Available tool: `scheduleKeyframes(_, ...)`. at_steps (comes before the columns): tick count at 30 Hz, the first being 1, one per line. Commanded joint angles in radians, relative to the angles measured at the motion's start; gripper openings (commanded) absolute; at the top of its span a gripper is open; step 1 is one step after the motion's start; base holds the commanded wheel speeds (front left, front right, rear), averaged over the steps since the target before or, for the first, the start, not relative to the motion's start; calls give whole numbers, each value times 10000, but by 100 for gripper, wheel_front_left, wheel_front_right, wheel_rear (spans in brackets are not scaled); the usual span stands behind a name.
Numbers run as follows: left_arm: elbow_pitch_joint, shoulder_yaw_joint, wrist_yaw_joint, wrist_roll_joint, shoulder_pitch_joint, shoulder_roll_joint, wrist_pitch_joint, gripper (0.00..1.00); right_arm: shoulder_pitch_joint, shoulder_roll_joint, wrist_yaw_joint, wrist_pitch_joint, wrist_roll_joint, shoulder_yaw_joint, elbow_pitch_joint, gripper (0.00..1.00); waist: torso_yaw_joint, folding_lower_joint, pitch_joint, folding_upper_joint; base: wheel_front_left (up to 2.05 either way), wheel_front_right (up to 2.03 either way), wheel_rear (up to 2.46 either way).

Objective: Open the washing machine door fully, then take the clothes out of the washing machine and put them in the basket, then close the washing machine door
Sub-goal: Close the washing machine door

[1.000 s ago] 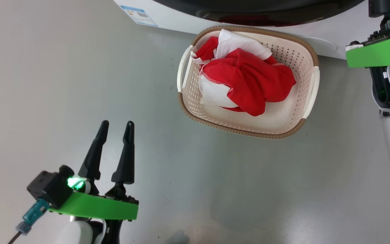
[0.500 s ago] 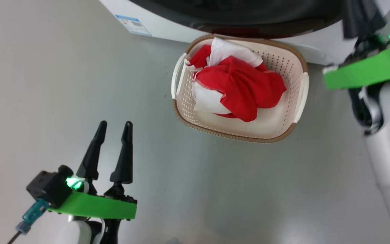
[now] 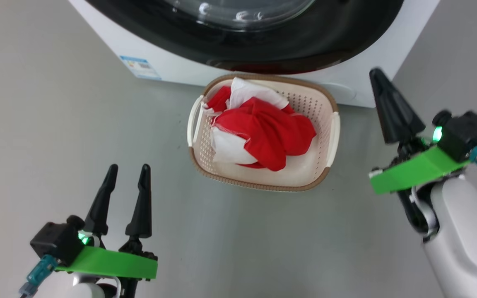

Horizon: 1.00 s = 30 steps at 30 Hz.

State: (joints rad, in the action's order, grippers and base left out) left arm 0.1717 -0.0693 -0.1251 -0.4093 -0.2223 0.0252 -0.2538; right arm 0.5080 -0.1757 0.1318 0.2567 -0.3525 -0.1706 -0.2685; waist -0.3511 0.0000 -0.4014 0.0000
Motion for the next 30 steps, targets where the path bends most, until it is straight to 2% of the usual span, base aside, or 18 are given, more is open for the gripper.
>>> scheduleKeyframes(1,-138,425,-56,262,214,250,-80,100,-604,197,-11,51,-94,-147,362,42,437,0,576,0,0,0,0)
scheduleKeyframes(2,-126,457,-56,318,261,250,-80,100,-816,226,-11,51,-101,-90,412,59,497,0,690,0,0,0,0)
scheduleKeyframes(3,-116,490,-56,383,311,250,-80,100,-1034,252,-11,51,-102,-32,467,91,560,0,802,0,0,0,0)
scheduleKeyframes(4,-106,529,-56,455,366,250,-80,100,-1254,273,-11,51,-103,15,512,100,626,0,916,0,0,0,0)
scheduleKeyframes(10,-77,751,-56,758,718,263,-80,100,-2273,386,-11,51,-93,320,722,100,1023,0,1457,0,0,0,0)
scheduleKeyframes(30,-194,1101,-56,672,2438,1025,-80,100,-5308,624,-11,51,-11,1544,864,100,2537,0,3277,0,0,0,0)
